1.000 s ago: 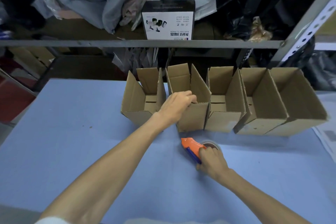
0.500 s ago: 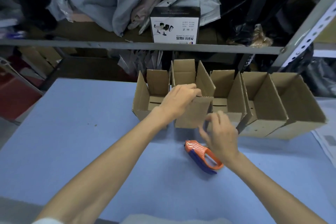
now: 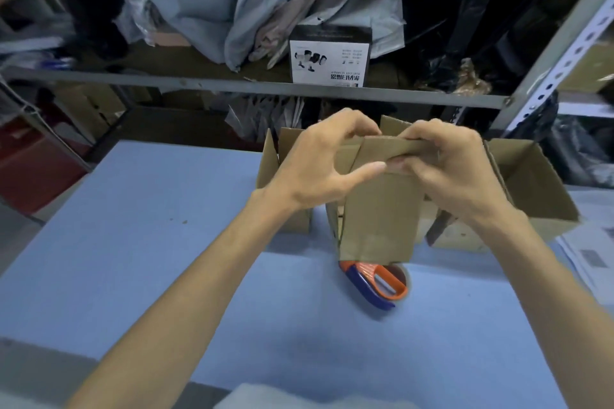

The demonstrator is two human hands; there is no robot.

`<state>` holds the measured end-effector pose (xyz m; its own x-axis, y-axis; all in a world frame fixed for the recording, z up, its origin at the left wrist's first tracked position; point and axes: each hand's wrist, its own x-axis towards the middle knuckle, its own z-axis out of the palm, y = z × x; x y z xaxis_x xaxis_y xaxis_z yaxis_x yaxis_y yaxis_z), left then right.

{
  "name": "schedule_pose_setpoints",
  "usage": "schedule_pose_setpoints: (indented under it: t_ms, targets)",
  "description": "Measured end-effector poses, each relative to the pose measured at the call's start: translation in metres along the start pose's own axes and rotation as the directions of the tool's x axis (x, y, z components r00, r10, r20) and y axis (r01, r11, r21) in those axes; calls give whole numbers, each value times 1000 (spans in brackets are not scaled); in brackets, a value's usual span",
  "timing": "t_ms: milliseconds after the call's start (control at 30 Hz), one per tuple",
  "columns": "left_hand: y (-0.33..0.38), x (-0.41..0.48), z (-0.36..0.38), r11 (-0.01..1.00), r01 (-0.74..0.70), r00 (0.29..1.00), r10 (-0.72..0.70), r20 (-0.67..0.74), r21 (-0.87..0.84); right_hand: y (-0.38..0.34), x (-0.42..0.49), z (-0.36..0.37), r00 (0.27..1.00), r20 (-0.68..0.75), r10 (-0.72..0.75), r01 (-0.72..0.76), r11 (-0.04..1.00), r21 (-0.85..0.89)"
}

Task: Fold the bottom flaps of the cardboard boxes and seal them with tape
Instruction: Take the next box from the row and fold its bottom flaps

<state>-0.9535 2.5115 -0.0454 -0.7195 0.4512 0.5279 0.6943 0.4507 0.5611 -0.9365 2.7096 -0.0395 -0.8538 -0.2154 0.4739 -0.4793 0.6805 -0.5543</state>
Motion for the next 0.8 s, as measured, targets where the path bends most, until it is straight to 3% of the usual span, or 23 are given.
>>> schedule_pose_setpoints:
  t_ms: [100,200,267,400,467,600,700,800]
  targets:
    - [2,-9,-6,999,-15,998,12,59,49,-10,-5,-12,991,108,83,-96,988,122]
    - [-2,-16,-5,998,63,981,-58,184,-21,-4,-11,-11,963,203,177,-237,916,323]
    - [-8,-24,-1,981,159,954,-124,275,-109,10,-17,-3,937,264,231,-330,832,445]
    - [-24,-46,10,908,356,880,-247,405,-220,37,-38,38,889,320,327,-456,568,685]
    - [-35,-56,13,898,407,844,-299,445,-169,42,-53,67,855,344,389,-516,565,644]
    - [-58,-79,21,881,462,722,-441,534,104,41,-83,128,812,439,383,-567,694,444]
    - [-78,-95,27,832,517,654,-535,534,200,29,-103,164,756,394,523,-651,667,363]
    - [-98,-108,37,790,573,636,-596,491,217,14,-119,194,709,370,601,-705,596,384]
